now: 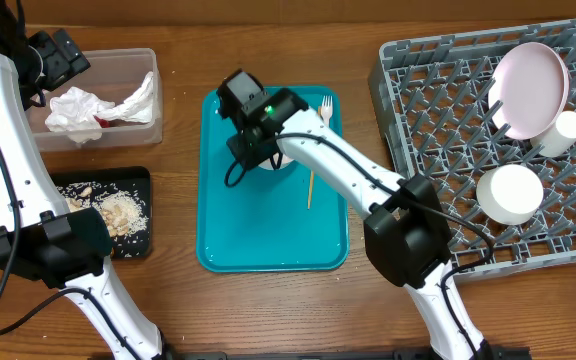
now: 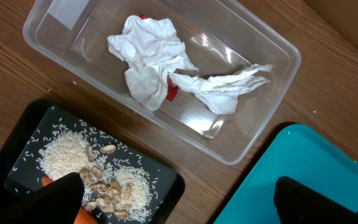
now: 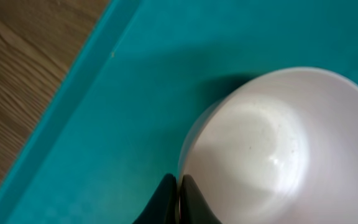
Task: Sort waste into correct bins and load items into the dishwasher rack
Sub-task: 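Reach the right gripper back to the pink bowl and grasp its rim, then lift the pink bowl and carry it right to the dish rack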
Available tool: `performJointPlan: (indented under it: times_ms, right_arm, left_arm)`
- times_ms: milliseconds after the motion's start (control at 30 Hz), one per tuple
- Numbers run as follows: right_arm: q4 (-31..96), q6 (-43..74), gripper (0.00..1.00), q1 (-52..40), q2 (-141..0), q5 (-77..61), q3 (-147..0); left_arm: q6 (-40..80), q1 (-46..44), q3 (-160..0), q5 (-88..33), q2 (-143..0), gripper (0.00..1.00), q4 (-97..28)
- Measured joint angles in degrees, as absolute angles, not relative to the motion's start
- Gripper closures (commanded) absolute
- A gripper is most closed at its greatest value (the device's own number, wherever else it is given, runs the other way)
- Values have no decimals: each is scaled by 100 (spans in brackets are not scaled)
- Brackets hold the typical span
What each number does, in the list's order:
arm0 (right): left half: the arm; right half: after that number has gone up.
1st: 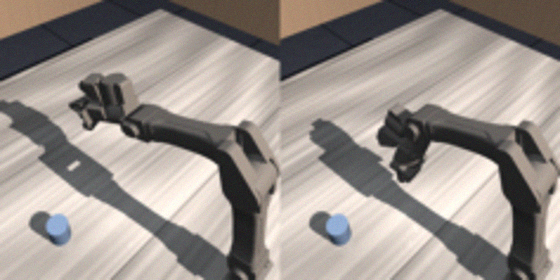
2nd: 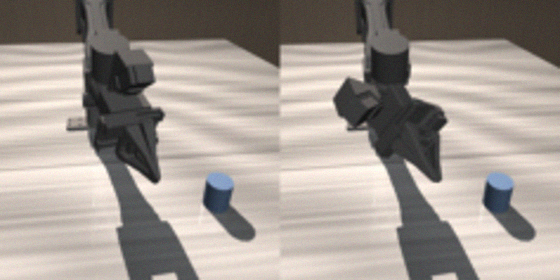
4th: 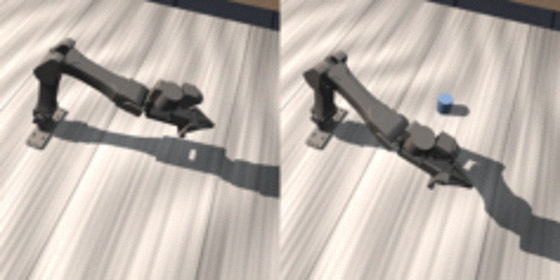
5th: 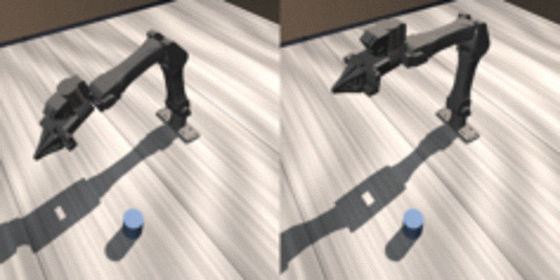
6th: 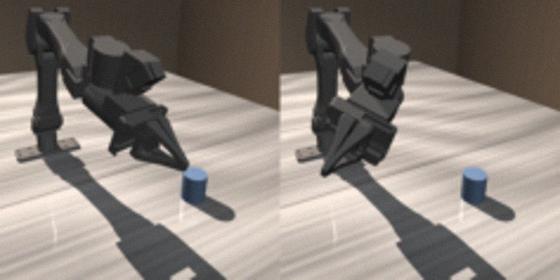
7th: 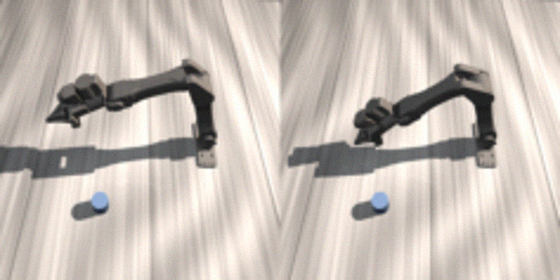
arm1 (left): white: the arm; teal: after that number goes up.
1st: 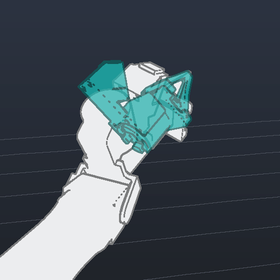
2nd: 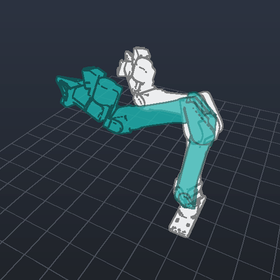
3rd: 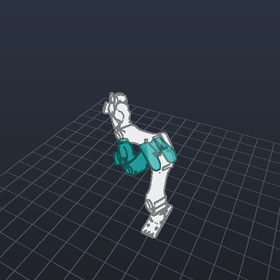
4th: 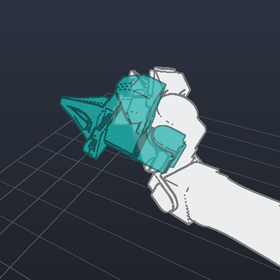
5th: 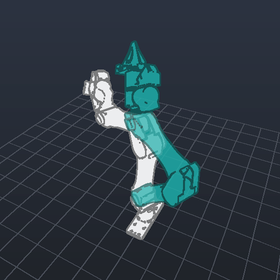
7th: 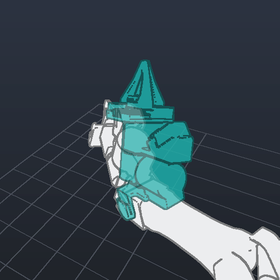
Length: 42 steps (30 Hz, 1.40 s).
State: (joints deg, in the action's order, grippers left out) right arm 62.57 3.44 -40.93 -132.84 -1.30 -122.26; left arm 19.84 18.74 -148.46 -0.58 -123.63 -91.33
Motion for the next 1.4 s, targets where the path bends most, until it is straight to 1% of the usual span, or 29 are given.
performJointPlan:
  times_ms: [167,300,367,433,633,867,1033,1267,1400]
  right_arm:
    - [6663,954,96,-3636,-12696,-158,-12742]
    - [6947,1326,96,-2803,-11909,-523,-12831]
    - [7129,1435,96,-2196,-11526,-937,-12884]
    - [7365,1531,96,-1280,-11128,-1424,-12934]
    - [7924,1599,96,794,-11000,-2694,-12903]
    - [8458,1068,96,2825,-11021,-4534,-12650]
    - [8938,558,96,3887,-11021,-5321,-12425]
    - [8941,-23,96,5059,-11021,-5690,-11767]
    - [8586,-165,96,5411,-11019,-5900,-11174]
  left_arm:
    - [1984,1874,-14846,-58,-12363,0,-9133]
    - [1984,1874,-14846,-56,-12363,0,-9133]
    - [1984,1874,-14846,-58,-12363,0,-9131]
    - [1984,1874,-14846,-58,-12363,0,-9131]
    - [1984,1874,-14846,-58,-12363,0,-9133]
    - [1984,1874,-14846,-58,-12363,0,-9133]
    - [1984,1874,-14846,-58,-12363,0,-9133]
    - [1984,1874,-14846,-58,-12363,0,-9131]
    - [1981,1874,-14846,-58,-12363,0,-9131]
